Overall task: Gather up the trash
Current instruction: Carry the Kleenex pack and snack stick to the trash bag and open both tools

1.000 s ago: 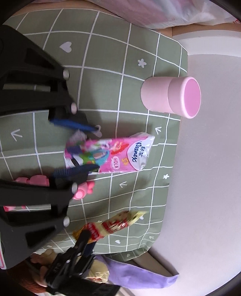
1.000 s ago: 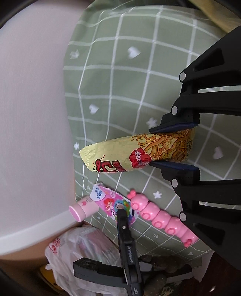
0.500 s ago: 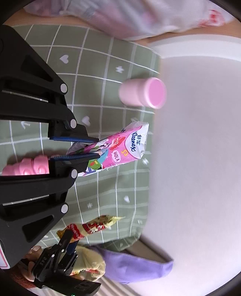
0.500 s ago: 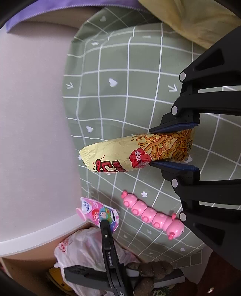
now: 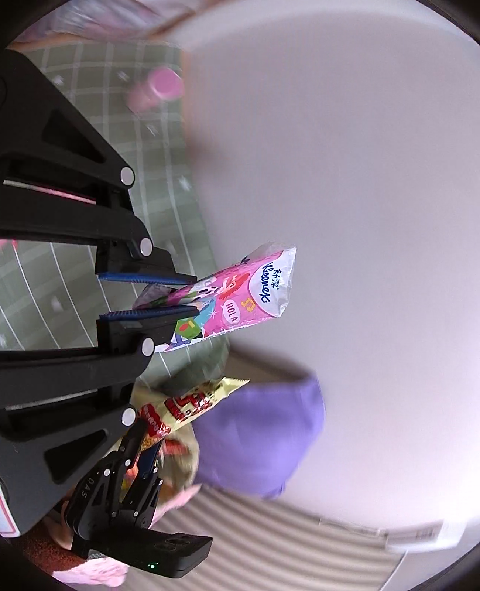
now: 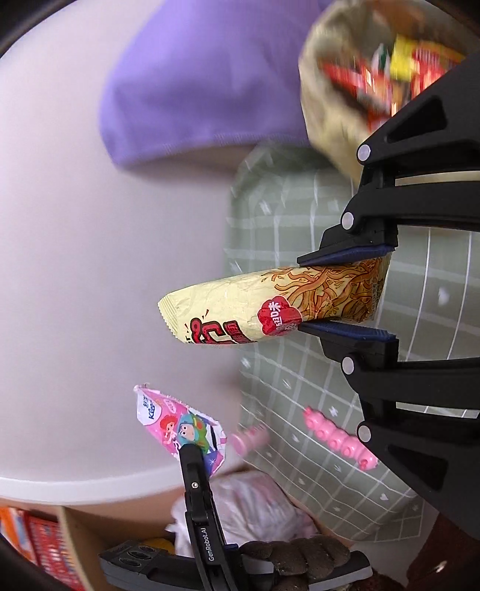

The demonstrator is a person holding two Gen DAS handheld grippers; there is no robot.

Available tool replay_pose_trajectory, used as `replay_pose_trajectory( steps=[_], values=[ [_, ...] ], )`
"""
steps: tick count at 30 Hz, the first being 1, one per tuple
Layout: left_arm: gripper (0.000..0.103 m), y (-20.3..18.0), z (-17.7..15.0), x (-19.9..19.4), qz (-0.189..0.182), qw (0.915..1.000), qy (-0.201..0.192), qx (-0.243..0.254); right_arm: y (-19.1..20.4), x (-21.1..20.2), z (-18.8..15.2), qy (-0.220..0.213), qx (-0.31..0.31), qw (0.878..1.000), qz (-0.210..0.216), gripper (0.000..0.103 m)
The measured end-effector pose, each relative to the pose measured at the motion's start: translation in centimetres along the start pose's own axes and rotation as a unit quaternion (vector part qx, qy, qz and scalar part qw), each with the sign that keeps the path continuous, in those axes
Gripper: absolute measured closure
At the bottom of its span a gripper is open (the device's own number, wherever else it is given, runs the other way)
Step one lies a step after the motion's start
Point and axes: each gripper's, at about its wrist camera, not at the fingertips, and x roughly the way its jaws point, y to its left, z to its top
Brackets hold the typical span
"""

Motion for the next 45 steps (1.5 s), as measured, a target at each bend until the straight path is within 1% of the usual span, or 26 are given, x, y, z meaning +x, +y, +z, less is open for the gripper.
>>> replay_pose_trajectory(
  steps=[2,5,9,11,13,17,23,28,31,32,34,36,40,43,45],
  values=[
    [0.092,-2.4,1.0,0.3,-0.028,0.9994,-0.010,0.020,-1.2,-2.0,0.5,-0.017,0.006,1.000,-0.023,0.075],
    [0.092,-6.1,2.4,0.8,-0.071,0.9962,-0.022,0.045,-3.8,-5.6,1.0,-0.046,0.021,0.997,-0.066,0.075],
    [0.092,-10.5,3.1,2.0,-0.113,0.9904,-0.023,0.076,-6.4,-8.1,0.7,-0.057,0.045,0.992,-0.106,0.075],
    [0.092,-12.4,3.0,2.8,-0.135,0.9867,-0.015,0.089,-7.7,-9.0,0.1,-0.058,0.057,0.989,-0.121,0.075],
    [0.092,-13.7,2.8,3.7,-0.146,0.9847,-0.005,0.095,-8.2,-9.5,-0.6,-0.055,0.064,0.988,-0.129,0.075],
    [0.092,-15.7,1.8,6.2,-0.172,0.9803,0.029,0.092,-9.8,-10.1,-2.0,-0.045,0.083,0.985,-0.144,0.075],
    [0.092,-18.2,0.3,9.1,-0.180,0.9754,0.065,0.109,-11.8,-10.7,-4.3,-0.032,0.111,0.980,-0.165,0.075],
    [0.092,-19.6,-1.5,11.1,-0.192,0.9705,0.093,0.113,-12.8,-11.1,-5.1,-0.029,0.120,0.978,-0.170,0.075],
    [0.092,-20.2,-2.7,12.7,-0.201,0.9656,0.120,0.114,-13.2,-11.3,-5.3,-0.028,0.123,0.977,-0.171,0.075],
    [0.092,-20.4,-3.2,13.5,-0.202,0.9636,0.131,0.116,-13.4,-11.3,-5.4,-0.028,0.124,0.977,-0.171,0.075],
    [0.092,-20.8,-4.2,15.0,-0.193,0.9624,0.145,0.124,-13.8,-11.0,-5.5,-0.023,0.127,0.977,-0.171,0.075],
    [0.092,-21.5,-5.4,16.8,-0.188,0.9590,0.165,0.134,-14.2,-10.6,-5.7,-0.016,0.129,0.977,-0.171,0.075],
    [0.092,-22.5,-7.4,19.1,-0.189,0.9483,0.207,0.148,-14.9,-9.6,-6.4,0.000,0.133,0.976,-0.171,0.075],
    [0.092,-23.0,-8.1,19.5,-0.193,0.9429,0.218,0.161,-15.5,-8.6,-7.0,0.019,0.138,0.975,-0.170,0.075],
    [0.092,-23.1,-8.3,19.7,-0.196,0.9418,0.220,0.162,-15.8,-7.9,-7.4,0.031,0.141,0.975,-0.168,0.075]
  ],
)
